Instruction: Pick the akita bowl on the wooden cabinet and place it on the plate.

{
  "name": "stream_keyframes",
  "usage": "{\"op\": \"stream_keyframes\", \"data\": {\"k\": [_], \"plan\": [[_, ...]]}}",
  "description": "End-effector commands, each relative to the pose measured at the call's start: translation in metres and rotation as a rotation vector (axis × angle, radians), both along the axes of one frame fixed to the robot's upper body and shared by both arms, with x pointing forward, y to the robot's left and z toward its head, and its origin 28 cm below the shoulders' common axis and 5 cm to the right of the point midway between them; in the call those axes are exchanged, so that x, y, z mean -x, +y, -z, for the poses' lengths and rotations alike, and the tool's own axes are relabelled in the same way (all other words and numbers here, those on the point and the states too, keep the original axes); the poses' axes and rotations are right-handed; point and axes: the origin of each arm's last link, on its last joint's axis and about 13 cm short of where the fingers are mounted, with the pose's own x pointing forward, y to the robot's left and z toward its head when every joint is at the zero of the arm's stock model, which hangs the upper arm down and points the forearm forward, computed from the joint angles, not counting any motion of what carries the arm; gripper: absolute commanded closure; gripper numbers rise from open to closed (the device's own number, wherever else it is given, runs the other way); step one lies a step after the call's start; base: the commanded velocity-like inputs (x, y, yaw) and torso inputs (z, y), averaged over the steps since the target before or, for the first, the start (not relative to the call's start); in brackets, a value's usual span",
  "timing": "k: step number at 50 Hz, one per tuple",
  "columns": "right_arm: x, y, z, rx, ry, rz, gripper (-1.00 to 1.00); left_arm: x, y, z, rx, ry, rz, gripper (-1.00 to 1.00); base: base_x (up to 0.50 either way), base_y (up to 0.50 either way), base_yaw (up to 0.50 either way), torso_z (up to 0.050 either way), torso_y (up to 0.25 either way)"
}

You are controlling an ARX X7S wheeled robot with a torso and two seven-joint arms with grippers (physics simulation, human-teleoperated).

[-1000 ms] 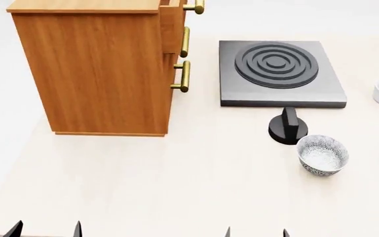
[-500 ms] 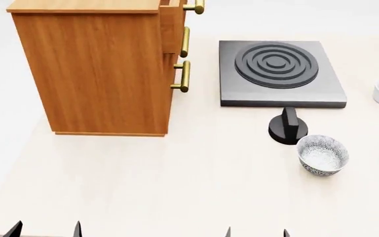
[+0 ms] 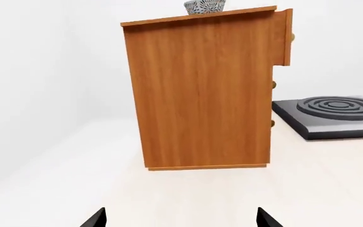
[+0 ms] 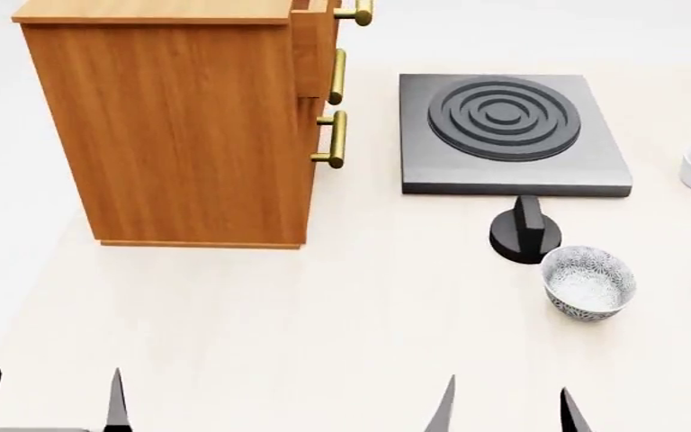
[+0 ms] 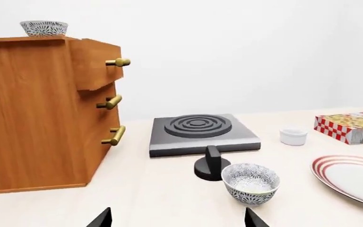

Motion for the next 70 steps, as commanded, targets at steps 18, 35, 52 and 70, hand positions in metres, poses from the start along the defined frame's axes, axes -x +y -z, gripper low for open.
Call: {"op": "stream_keyframes", "data": {"k": [18, 35, 52, 70], "plan": [[0.029, 0.013, -0.088, 0.034, -0.269, -0.057, -1.00, 0.011, 0.001, -0.063, -0.017, -0.097, -0.062, -1.00, 0.00, 0.00, 0.00, 0.000, 0.000], [0.044, 0.015, -0.120, -0.019, -0.336, -0.086, -1.00, 0.021, 0.006, -0.103, -0.022, -0.077, -0.110, -1.00, 0.00, 0.00, 0.00, 0.000, 0.000], [0.054, 0.019, -0.132, -0.038, -0.378, -0.129, -1.00, 0.027, 0.008, -0.112, -0.056, -0.109, -0.180, -1.00, 0.00, 0.00, 0.00, 0.000, 0.000], [0.055, 0.020, -0.133, -0.029, -0.382, -0.132, -1.00, 0.030, 0.005, -0.115, -0.085, -0.130, -0.164, -1.00, 0.00, 0.00, 0.00, 0.000, 0.000]]}}
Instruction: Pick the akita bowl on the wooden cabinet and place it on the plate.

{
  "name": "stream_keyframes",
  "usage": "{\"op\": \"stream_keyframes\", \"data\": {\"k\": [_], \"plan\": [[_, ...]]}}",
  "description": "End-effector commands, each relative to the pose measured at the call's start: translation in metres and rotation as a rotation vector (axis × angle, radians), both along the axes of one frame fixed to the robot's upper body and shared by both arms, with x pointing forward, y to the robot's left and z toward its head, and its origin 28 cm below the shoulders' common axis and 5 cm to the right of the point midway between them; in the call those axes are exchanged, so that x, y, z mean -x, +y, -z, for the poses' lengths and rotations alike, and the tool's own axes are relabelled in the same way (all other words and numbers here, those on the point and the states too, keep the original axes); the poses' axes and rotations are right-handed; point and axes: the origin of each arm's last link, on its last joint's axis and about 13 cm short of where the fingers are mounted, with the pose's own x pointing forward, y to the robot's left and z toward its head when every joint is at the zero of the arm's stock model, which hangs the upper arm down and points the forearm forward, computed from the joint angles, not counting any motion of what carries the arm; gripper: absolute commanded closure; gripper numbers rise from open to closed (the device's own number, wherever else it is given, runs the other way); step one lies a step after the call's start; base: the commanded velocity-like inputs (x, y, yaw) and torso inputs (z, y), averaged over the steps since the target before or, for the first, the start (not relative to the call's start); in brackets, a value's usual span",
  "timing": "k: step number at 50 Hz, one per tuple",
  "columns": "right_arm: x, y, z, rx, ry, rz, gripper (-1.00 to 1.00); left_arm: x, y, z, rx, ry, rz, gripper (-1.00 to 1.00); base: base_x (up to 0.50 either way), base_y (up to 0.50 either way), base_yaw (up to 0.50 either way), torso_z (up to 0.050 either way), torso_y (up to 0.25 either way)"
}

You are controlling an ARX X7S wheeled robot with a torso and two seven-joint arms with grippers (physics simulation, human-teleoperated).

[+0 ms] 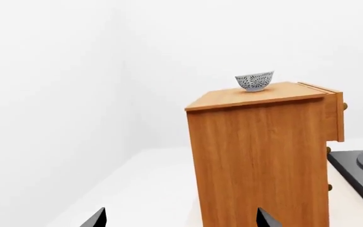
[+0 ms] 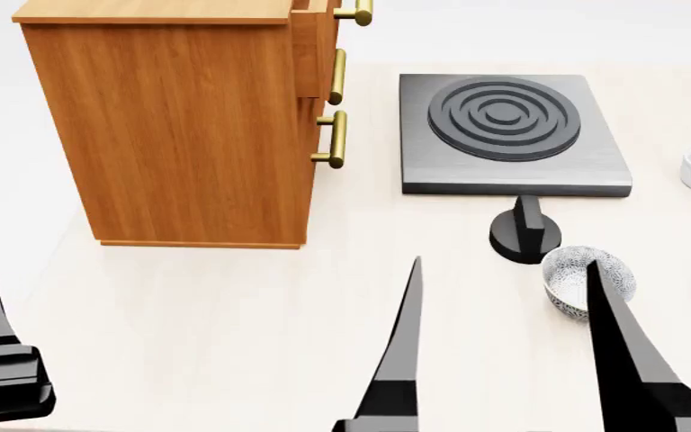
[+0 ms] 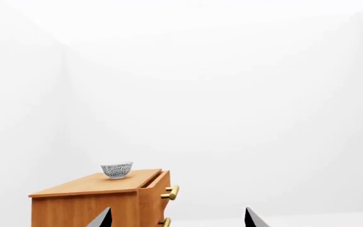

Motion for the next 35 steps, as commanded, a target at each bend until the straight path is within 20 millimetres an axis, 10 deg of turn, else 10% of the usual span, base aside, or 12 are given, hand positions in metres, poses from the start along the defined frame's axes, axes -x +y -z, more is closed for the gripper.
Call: {"op": "stream_keyframes", "data": {"k": [1, 35], "plan": [[0.0010, 0.0006, -0.0007, 0.005, 0.001, -0.002, -1.00, 0.0019, -0.0015, -0.0018, -0.007, -0.011, 0.014, -1.00, 0.00, 0.00, 0.00, 0.000, 0.000], [-0.0004, 0.0019, 0.0017, 0.018, 0.012, -0.006, -1.00, 0.0049, -0.0032, -0.0017, -0.033, -0.045, 0.029, -1.00, 0.00, 0.00, 0.00, 0.022, -0.050]]}}
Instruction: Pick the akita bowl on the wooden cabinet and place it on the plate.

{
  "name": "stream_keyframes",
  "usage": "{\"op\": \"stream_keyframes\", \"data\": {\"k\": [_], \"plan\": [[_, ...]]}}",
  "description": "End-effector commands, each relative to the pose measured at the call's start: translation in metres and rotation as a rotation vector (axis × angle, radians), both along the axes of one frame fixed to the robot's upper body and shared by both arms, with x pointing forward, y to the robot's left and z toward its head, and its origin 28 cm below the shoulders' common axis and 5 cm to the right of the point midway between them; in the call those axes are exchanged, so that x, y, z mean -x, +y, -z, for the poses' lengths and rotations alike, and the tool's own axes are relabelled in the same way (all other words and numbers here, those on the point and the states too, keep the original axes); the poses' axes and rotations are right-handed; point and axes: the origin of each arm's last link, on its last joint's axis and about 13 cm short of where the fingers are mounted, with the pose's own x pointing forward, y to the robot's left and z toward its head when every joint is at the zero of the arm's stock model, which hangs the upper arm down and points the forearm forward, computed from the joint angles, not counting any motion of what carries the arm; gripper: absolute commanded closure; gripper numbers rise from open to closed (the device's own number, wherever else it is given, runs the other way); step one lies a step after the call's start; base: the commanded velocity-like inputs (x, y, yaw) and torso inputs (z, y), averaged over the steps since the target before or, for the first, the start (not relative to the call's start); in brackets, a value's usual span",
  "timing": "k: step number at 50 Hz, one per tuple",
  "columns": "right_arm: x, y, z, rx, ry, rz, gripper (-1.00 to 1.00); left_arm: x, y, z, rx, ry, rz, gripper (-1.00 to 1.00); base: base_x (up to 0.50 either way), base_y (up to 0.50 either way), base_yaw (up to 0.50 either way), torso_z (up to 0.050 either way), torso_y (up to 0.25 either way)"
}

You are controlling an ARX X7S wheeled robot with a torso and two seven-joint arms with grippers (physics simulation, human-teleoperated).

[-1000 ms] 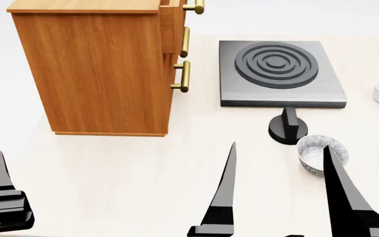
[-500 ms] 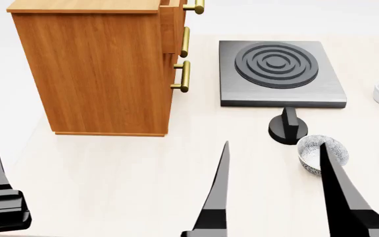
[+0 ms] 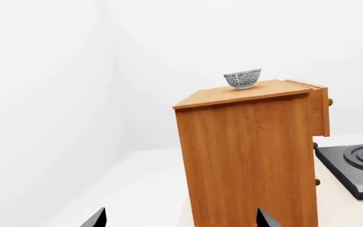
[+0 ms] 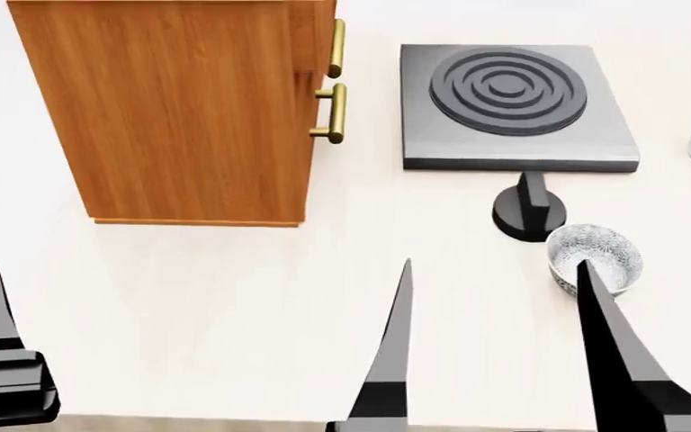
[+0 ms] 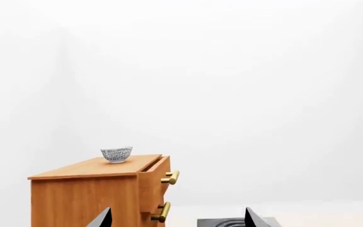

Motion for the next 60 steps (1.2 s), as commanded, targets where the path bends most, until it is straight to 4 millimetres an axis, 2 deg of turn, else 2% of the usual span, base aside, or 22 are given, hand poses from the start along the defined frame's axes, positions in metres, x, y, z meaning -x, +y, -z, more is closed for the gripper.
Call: {"op": "stream_keyframes", "data": {"k": [1, 21, 34, 39, 45, 49, 50, 52, 58, 60], "plan": [[0.000, 0.000, 0.001, 0.002, 0.004, -0.001, -1.00, 0.001, -0.001, 0.000, -0.017, -0.005, -0.008, -1.00, 0.00, 0.00, 0.00, 0.026, -0.250], [0.000, 0.000, 0.001, 0.003, 0.002, -0.002, -1.00, 0.001, -0.001, -0.001, -0.003, -0.010, 0.008, -1.00, 0.00, 0.00, 0.00, 0.026, -0.250], [0.000, 0.000, -0.001, 0.004, -0.002, 0.001, -1.00, -0.001, -0.002, -0.002, 0.026, 0.026, 0.010, -1.00, 0.00, 0.00, 0.00, 0.003, -0.006], [0.000, 0.000, -0.001, 0.007, 0.001, 0.003, -1.00, -0.006, -0.002, -0.004, -0.020, 0.109, -0.068, -1.00, 0.00, 0.00, 0.00, 0.000, 0.000], [0.001, 0.000, -0.002, 0.007, 0.003, 0.005, -1.00, -0.014, -0.004, -0.013, -0.071, 0.182, -0.115, -1.00, 0.00, 0.00, 0.00, 0.000, 0.000], [0.000, 0.001, -0.002, 0.009, 0.006, 0.002, -1.00, -0.019, -0.005, -0.022, -0.093, 0.175, -0.117, -1.00, 0.00, 0.00, 0.00, 0.000, 0.000], [0.001, 0.001, -0.002, 0.010, 0.007, 0.001, -1.00, -0.024, -0.008, -0.032, -0.139, 0.159, -0.108, -1.00, 0.00, 0.00, 0.00, 0.000, 0.000], [0.001, 0.002, -0.002, 0.009, 0.007, 0.000, -1.00, -0.025, -0.010, -0.039, -0.150, 0.146, -0.057, -1.00, 0.00, 0.00, 0.00, 0.000, 0.000], [0.001, 0.002, -0.002, 0.010, 0.005, -0.004, -1.00, -0.031, -0.012, -0.050, -0.160, 0.131, -0.021, -1.00, 0.00, 0.00, 0.00, 0.000, 0.000], [0.001, 0.002, -0.002, 0.011, 0.005, -0.003, -1.00, -0.033, -0.012, -0.051, -0.227, 0.124, -0.053, -1.00, 0.00, 0.00, 0.00, 0.000, 0.000]]}}
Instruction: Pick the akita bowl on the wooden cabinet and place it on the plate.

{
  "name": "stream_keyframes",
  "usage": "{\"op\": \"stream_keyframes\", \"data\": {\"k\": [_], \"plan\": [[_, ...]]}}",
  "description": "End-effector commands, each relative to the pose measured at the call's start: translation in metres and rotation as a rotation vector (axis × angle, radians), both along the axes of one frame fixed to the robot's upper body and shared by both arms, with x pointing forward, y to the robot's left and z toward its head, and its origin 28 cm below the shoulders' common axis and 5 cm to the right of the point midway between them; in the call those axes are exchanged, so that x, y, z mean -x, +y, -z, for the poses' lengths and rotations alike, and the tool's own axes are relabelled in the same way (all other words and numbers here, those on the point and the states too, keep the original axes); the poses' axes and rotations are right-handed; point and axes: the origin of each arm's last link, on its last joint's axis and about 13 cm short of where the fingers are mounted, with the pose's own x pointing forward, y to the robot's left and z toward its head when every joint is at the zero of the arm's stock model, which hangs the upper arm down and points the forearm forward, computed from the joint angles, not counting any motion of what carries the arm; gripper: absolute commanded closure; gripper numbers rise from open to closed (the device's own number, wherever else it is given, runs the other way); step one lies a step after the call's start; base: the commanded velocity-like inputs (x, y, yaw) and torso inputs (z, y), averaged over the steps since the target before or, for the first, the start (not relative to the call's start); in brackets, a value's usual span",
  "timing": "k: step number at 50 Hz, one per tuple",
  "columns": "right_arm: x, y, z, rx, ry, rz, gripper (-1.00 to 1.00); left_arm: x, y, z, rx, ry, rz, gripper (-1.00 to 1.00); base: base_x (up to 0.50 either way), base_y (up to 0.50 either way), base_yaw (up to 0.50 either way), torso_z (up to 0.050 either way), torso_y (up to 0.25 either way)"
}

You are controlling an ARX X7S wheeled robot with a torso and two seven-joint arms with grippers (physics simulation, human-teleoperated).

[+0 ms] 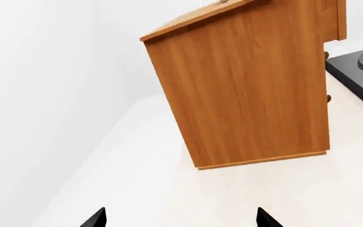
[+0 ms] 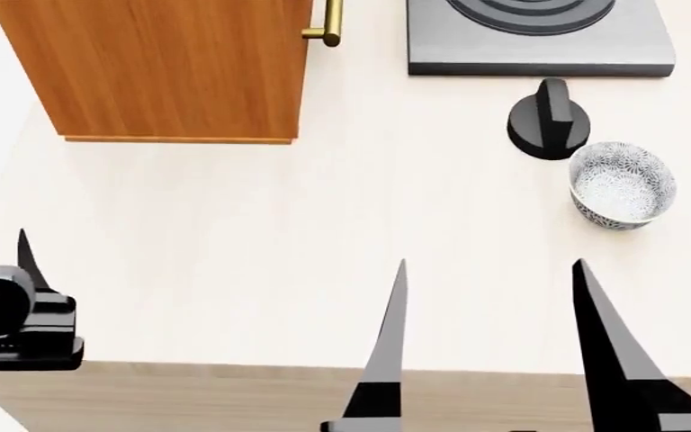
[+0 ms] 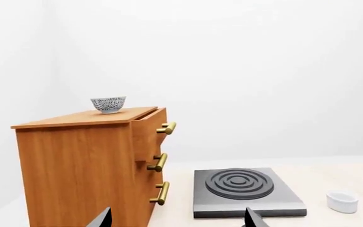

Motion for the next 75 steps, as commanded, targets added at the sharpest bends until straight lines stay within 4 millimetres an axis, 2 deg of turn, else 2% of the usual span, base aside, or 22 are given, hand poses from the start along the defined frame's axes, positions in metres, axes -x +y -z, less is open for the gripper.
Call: {"op": "stream_keyframes", "data": {"k": [1, 15, 26, 34, 46, 49, 53, 56, 62, 70, 75], "plan": [[0.001, 0.001, 0.000, 0.002, -0.001, -0.004, -1.00, -0.011, -0.003, -0.022, -0.116, 0.001, 0.018, -1.00, 0.00, 0.00, 0.00, 0.000, 0.000], [0.000, 0.002, 0.000, 0.009, 0.003, -0.010, -1.00, -0.023, -0.013, -0.080, -0.140, -0.041, 0.037, -1.00, 0.00, 0.00, 0.00, 0.000, 0.000], [-0.001, 0.003, 0.002, 0.011, 0.009, -0.018, -1.00, -0.034, -0.025, -0.123, -0.224, -0.075, 0.072, -1.00, 0.00, 0.00, 0.00, 0.000, 0.000], [-0.001, 0.003, 0.002, 0.012, 0.011, -0.021, -1.00, -0.048, -0.027, -0.148, -0.214, -0.065, 0.092, -1.00, 0.00, 0.00, 0.00, 0.000, 0.000], [0.000, 0.003, 0.002, 0.012, 0.015, -0.025, -1.00, -0.080, -0.036, -0.176, -0.240, -0.019, 0.139, -1.00, 0.00, 0.00, 0.00, 0.000, 0.000], [0.000, 0.003, 0.002, 0.014, 0.014, -0.027, -1.00, -0.091, -0.033, -0.186, -0.188, 0.015, 0.163, -1.00, 0.00, 0.00, 0.00, 0.000, 0.000], [0.000, 0.003, 0.002, 0.013, 0.014, -0.024, -1.00, -0.101, -0.028, -0.199, -0.203, 0.024, 0.128, -1.00, 0.00, 0.00, 0.00, 0.000, 0.000], [-0.001, 0.004, 0.003, 0.015, 0.018, -0.030, -1.00, -0.105, -0.026, -0.211, -0.182, 0.037, 0.129, -1.00, 0.00, 0.00, 0.00, 0.000, 0.000], [-0.001, 0.004, 0.003, 0.015, 0.019, -0.030, -1.00, -0.108, -0.025, -0.219, -0.185, 0.046, 0.125, -1.00, 0.00, 0.00, 0.00, 0.000, 0.000], [-0.001, 0.003, 0.004, 0.014, 0.021, -0.029, -1.00, -0.116, -0.023, -0.235, -0.099, 0.066, 0.148, -1.00, 0.00, 0.00, 0.00, 0.000, 0.000], [-0.001, 0.003, 0.005, 0.013, 0.021, -0.029, -1.00, -0.114, -0.013, -0.239, -0.031, 0.046, 0.054, -1.00, 0.00, 0.00, 0.00, 0.000, 0.000]]}}
